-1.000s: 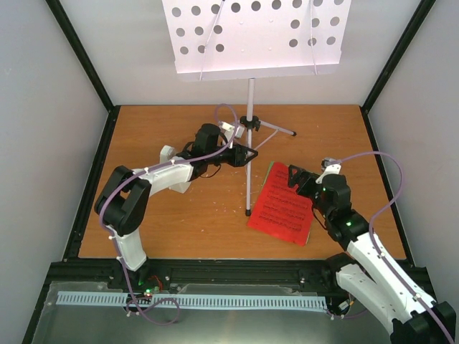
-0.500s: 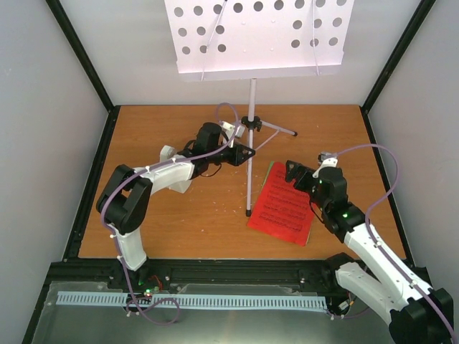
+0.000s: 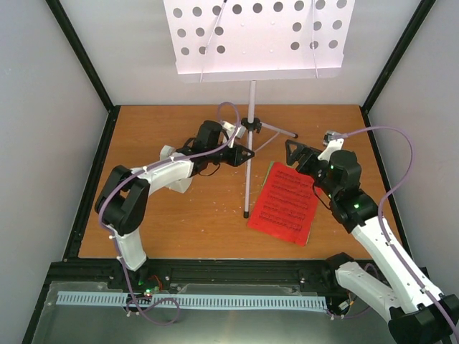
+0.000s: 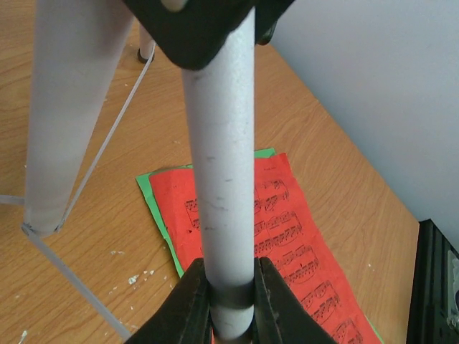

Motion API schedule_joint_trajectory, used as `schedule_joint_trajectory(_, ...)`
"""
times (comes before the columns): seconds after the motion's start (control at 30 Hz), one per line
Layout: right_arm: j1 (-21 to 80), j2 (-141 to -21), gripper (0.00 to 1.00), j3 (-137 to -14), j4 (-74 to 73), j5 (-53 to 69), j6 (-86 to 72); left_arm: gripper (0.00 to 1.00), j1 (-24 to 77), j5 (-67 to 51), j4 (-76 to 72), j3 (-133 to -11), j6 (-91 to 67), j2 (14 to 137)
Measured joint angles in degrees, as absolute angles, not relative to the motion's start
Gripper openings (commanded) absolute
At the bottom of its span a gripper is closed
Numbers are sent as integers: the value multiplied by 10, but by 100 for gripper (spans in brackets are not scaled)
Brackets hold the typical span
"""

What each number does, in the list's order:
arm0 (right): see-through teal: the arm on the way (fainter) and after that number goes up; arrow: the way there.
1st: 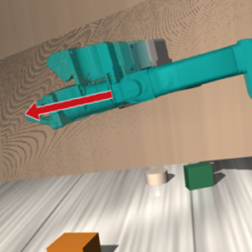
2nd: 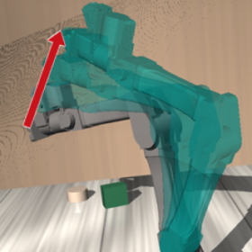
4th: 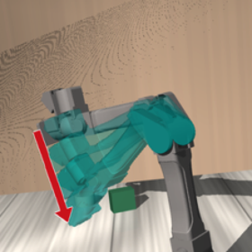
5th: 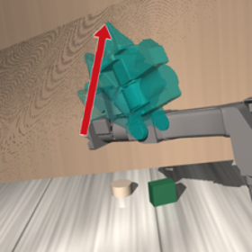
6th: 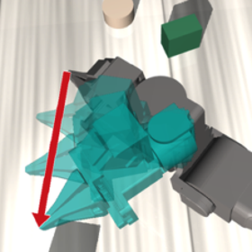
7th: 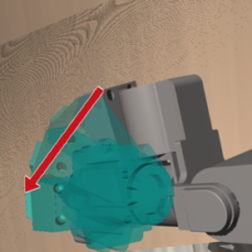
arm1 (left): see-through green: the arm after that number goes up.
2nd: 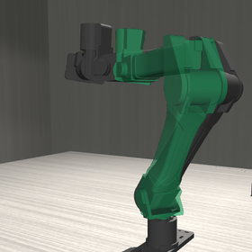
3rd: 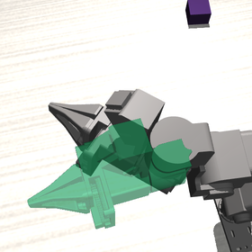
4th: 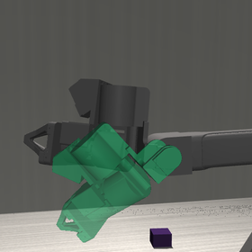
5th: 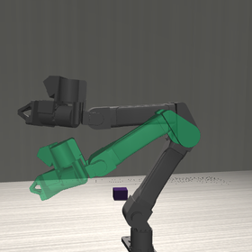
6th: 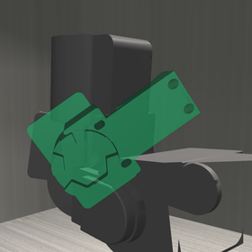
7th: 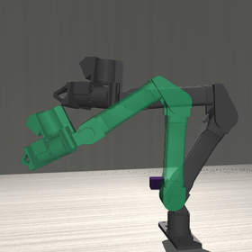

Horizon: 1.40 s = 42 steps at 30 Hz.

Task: Pack up the instrument practice props

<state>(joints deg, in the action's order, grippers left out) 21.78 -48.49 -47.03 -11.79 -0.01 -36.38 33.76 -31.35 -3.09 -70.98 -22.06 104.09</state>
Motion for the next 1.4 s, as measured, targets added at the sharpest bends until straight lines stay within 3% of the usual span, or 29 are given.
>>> schedule_joint_trajectory(0.4, 218, -504, 88, -390, 3, 112, -311, 3, 338, -357, -18, -629, -146, 972)
schedule_joint_trajectory(0.53, 218, -537, 82, -387, 47, 150, -294, 50, 338, -378, -17, -596, -128, 943)
schedule_joint_trajectory(0.63, 218, -579, 76, -398, 53, 179, -289, 77, 340, -370, -6, -578, -107, 926)
schedule_joint_trajectory(0.83, 218, -660, 63, -441, 69, 241, -286, 97, 339, -318, 49, -564, -113, 857)
schedule_joint_trajectory(1.17, 218, -718, 50, -461, 95, 263, -264, 100, 292, -354, 151, -661, -124, 757)
schedule_joint_trajectory(1.4, 218, -748, 37, -479, 100, 262, -244, 99, 279, -314, 159, -636, -106, 739)
